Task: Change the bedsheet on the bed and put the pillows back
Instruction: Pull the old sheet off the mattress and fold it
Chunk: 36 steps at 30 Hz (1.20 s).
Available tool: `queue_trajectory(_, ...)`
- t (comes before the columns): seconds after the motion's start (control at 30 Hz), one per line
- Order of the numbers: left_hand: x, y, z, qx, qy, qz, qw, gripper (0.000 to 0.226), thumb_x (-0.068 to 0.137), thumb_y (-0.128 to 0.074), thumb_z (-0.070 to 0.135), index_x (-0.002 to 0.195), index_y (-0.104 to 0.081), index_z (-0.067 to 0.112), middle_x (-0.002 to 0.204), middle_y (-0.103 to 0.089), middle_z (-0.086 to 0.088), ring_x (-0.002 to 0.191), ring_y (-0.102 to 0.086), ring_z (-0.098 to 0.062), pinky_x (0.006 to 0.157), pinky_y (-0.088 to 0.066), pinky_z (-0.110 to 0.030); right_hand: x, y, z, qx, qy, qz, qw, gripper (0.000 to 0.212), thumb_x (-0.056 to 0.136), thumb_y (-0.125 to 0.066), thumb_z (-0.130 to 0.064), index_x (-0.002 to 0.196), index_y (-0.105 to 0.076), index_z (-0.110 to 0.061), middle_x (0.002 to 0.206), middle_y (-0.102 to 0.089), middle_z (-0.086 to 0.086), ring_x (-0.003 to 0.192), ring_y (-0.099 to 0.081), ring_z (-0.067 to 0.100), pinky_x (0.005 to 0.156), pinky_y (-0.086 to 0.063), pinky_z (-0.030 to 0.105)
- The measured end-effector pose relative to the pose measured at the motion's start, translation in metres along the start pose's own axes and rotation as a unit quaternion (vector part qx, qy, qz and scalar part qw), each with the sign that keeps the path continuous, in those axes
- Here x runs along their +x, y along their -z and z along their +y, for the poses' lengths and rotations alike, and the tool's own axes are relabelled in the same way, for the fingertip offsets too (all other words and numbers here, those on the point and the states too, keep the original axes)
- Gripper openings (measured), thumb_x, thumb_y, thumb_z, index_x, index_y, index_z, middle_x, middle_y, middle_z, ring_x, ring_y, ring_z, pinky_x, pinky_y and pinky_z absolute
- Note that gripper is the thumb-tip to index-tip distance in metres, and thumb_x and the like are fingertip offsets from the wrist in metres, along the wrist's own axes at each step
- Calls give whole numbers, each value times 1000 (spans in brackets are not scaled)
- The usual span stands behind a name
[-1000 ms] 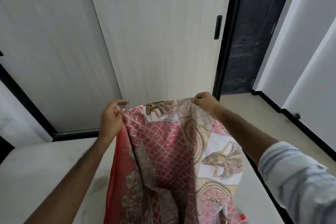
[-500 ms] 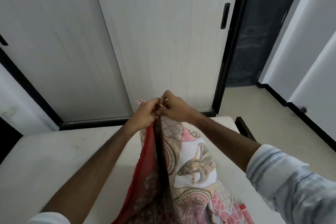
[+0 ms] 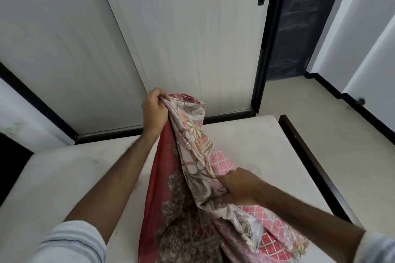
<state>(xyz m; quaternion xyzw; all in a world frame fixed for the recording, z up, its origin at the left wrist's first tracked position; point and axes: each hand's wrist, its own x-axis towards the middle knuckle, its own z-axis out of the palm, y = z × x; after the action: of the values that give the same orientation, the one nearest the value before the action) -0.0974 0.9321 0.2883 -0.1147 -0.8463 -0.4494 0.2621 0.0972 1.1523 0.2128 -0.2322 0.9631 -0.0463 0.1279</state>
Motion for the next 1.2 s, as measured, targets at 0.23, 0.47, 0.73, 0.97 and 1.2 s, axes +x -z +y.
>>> queue_trajectory(0.23,9,4,-19,14,40,2,999,32,71,-43,-13,79,-65,9,78,-64,3,66,-53,2,66,-41,-13,-38,-30,5,337,-13,157,928,32,95,-68,-29,119,-50,-20,95,-57,-22,79,-57,-9,71,-43,10)
queue_trajectory(0.47,15,10,-46,34,71,9,997,35,69,-39,-7,81,-66,11,83,-69,-5,80,-62,-18,74,-47,-26,-57,-21,22,461,-72,354,811,31,88,-76,-18,115,-60,-23,87,-63,-9,63,-53,7,60,-46,23)
queue_trajectory(0.73,21,8,-57,59,53,13,997,29,74,-45,-12,86,-67,3,88,-70,-13,84,-65,-27,74,-45,-27,-61,67,74,246,-85,411,874,6,97,-63,-27,92,-67,-26,87,-73,-14,81,-68,7,72,-53,29)
queue_trajectory(0.97,37,3,-43,54,7,26,998,28,81,-55,-18,94,-68,3,91,-71,-13,87,-64,-25,77,-42,-26,-56,181,130,348,-30,419,838,27,95,-65,-8,118,-58,-22,88,-73,7,82,-71,27,77,-58,48)
queue_trajectory(1.2,38,9,-36,61,-10,7,998,27,81,-53,-19,91,-65,2,84,-64,-3,81,-58,-19,68,-36,-24,-59,219,140,108,-38,201,973,24,96,-62,-5,113,-69,-19,103,-70,-11,88,-60,-16,71,-45,6)
